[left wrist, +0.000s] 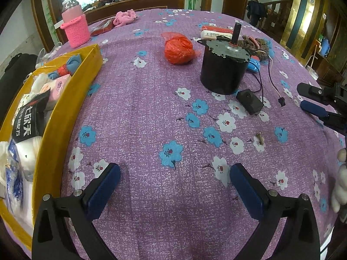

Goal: Organize soft objects
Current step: 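Move both open grippers toward the red plastic bag and knit hat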

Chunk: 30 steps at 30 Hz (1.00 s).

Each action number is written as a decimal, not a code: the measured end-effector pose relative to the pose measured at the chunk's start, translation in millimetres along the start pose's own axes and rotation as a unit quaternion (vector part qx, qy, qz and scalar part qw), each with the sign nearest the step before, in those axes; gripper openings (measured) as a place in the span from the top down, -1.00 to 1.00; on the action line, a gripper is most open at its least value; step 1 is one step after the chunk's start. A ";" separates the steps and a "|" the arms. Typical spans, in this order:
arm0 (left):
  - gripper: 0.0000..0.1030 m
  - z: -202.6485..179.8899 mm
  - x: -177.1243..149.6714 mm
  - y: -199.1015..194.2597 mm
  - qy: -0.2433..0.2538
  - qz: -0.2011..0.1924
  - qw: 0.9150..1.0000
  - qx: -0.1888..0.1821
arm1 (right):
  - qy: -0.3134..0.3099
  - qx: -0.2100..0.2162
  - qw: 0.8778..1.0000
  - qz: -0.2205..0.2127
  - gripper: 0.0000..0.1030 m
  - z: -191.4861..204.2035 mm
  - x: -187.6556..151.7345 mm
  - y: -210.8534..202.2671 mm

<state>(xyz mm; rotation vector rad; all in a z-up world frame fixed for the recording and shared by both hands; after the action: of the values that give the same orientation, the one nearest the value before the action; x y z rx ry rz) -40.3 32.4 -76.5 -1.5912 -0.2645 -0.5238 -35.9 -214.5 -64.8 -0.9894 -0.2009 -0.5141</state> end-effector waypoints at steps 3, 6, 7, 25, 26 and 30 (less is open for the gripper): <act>-0.99 -0.1 0.4 0.0 0.000 0.000 1.000 0.000 | -0.001 -0.001 1.000 0.000 -0.16 0.4 0.2 0.2; -0.99 -0.6 0.7 0.1 -0.001 -0.001 1.000 0.001 | -0.001 -0.002 1.000 0.000 -0.16 0.2 0.3 0.0; -0.99 0.0 -0.1 -0.5 0.001 -0.001 1.000 0.000 | -0.002 -0.003 1.000 0.000 -0.16 0.2 0.4 0.2; -0.99 1.1 -4.0 -4.0 0.006 -0.005 1.000 -0.001 | -0.023 -0.034 0.999 -0.004 -0.16 3.6 -0.7 3.5; -0.99 1.2 -4.1 -4.1 0.006 -0.005 1.000 -0.001 | -0.024 -0.036 0.999 -0.004 -0.16 3.8 -0.7 3.4; -0.99 0.9 -4.3 -4.1 0.006 -0.005 1.000 -0.001 | -0.027 -0.051 0.998 -0.005 -0.16 4.5 0.2 0.9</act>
<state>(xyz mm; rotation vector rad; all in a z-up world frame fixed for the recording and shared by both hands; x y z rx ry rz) -45.8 34.4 -74.9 -1.5880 -0.2626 -0.5410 -35.0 -210.4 -63.0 -1.1025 -0.2302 -0.5097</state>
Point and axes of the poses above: each gripper's, at about its wrist camera, not at the fingertips, and y roughly the way its jaws point, z to its left, x to its top, the point moved 10 cm from there along y, roughly the way its jaws point, and after that the axes turned 3 degrees about z, right-handed, at the moved point
